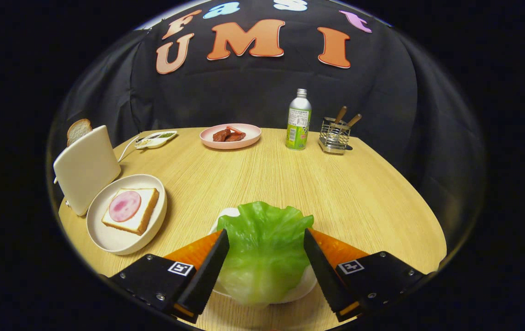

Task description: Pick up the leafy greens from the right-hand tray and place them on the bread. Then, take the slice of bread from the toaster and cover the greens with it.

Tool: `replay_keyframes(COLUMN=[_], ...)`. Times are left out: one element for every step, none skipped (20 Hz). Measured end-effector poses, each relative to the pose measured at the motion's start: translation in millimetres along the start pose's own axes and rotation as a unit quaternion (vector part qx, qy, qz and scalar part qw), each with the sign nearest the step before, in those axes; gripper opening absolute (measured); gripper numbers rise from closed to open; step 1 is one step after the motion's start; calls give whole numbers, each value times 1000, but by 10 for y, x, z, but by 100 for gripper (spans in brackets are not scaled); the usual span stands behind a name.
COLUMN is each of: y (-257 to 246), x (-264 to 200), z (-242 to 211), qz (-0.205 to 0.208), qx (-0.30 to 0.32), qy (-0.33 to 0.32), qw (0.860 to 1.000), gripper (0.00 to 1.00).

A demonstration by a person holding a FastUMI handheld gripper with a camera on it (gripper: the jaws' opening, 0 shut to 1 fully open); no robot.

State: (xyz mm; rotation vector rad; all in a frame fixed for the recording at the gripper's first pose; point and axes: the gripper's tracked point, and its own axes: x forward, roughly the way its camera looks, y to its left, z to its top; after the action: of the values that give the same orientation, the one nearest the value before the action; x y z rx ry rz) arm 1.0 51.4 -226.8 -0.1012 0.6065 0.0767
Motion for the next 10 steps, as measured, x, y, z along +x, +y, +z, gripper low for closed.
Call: replay_keyframes(y=[20,17,16,22,29,31,23,33,40,40], x=[18,37,57,82,95,83,83,85,87,86], z=[-33,-68,-89,-114,-130,-146,-128,-159,-148,-162], qz=[3,2,2,3,4,7,8,11,10,11], qx=[0,1,3,6,9,14,18,22,22,21], qy=[9,17,24,31,37,41,44,49,49,53], qw=[1000,1000,1000,1000,999,999,999,998,999,998], gripper=[98,98,98,98,98,98,98,97,93,91])
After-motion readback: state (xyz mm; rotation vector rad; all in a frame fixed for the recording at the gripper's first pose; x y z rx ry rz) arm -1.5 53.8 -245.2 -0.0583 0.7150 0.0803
